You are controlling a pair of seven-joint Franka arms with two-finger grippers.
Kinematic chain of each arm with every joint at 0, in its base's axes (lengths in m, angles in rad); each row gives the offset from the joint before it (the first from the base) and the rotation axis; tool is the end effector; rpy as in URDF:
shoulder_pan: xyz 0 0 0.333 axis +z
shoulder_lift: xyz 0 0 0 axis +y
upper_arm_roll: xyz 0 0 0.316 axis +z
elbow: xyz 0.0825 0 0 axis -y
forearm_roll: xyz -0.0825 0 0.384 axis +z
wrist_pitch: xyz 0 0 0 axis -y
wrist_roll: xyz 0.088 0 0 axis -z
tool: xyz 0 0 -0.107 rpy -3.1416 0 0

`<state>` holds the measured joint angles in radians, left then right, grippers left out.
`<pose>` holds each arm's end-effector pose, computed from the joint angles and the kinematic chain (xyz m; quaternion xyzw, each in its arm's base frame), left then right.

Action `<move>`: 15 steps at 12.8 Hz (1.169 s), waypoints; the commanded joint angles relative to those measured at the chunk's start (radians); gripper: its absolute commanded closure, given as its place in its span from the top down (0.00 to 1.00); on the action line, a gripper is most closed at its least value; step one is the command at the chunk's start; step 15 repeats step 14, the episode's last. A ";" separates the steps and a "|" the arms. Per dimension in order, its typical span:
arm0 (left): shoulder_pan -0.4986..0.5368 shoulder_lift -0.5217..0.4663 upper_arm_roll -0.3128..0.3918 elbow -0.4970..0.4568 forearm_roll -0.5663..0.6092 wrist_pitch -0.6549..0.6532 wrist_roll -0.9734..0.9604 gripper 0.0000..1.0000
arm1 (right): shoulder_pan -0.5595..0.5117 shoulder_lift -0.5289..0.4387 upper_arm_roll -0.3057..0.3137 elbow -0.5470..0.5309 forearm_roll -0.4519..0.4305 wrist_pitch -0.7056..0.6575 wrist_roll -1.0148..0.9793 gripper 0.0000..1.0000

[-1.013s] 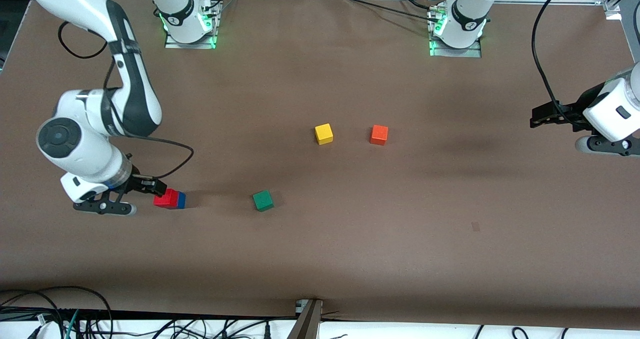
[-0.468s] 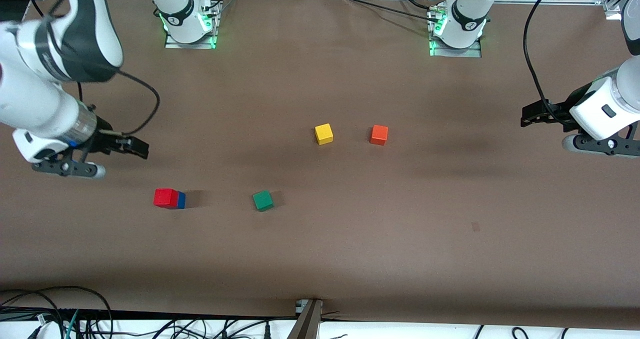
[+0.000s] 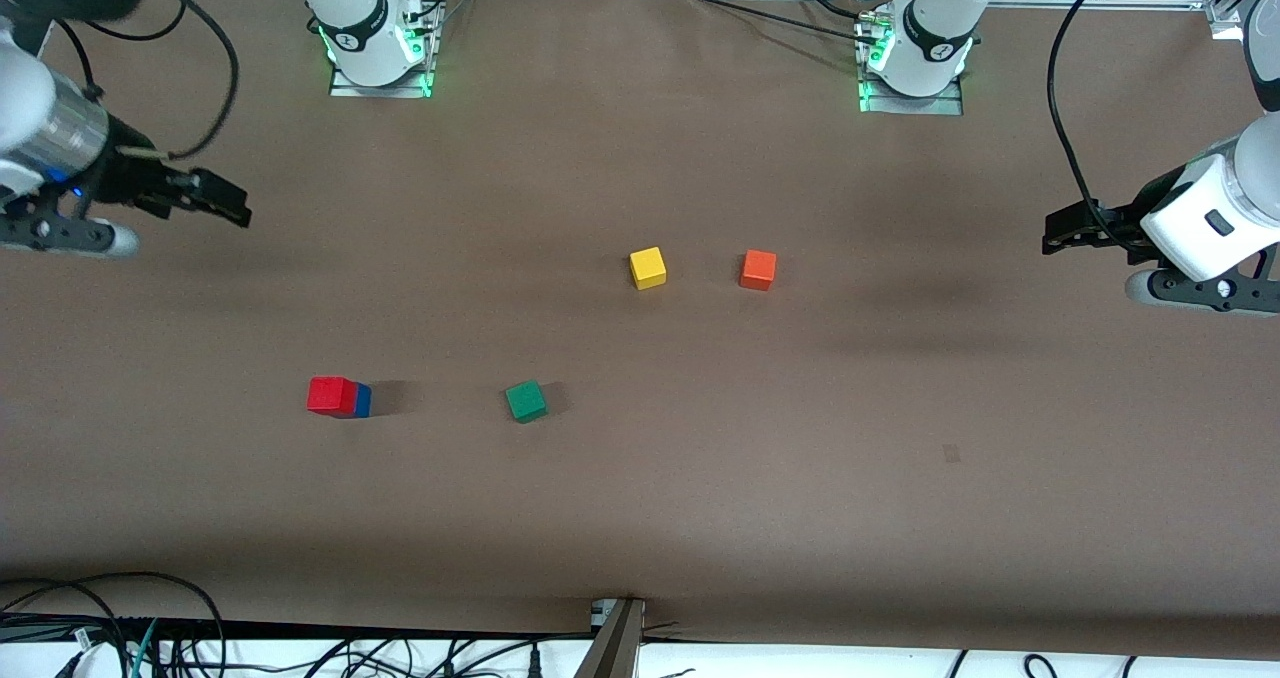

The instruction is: Pass red block to right arm, stack on blue

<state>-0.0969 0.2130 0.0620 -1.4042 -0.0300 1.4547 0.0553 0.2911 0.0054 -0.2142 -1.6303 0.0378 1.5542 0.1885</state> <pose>0.6037 -0.0285 0.5694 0.9956 -0.0456 -0.0809 0.0092 0.5497 0.0468 0.5923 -0.9974 0.0562 0.0427 0.0128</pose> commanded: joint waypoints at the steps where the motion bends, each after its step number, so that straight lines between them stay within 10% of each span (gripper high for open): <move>1: -0.006 0.013 0.004 0.028 -0.005 -0.007 -0.008 1.00 | -0.062 -0.038 0.018 -0.028 0.013 -0.035 -0.029 1.00; 4: -0.004 0.013 0.004 0.028 -0.007 -0.007 -0.008 1.00 | -0.205 -0.044 0.139 -0.031 0.013 -0.052 -0.093 1.00; 15: -0.006 0.013 0.004 0.028 -0.007 -0.007 -0.008 1.00 | -0.196 -0.036 0.145 -0.016 -0.003 -0.049 -0.093 1.00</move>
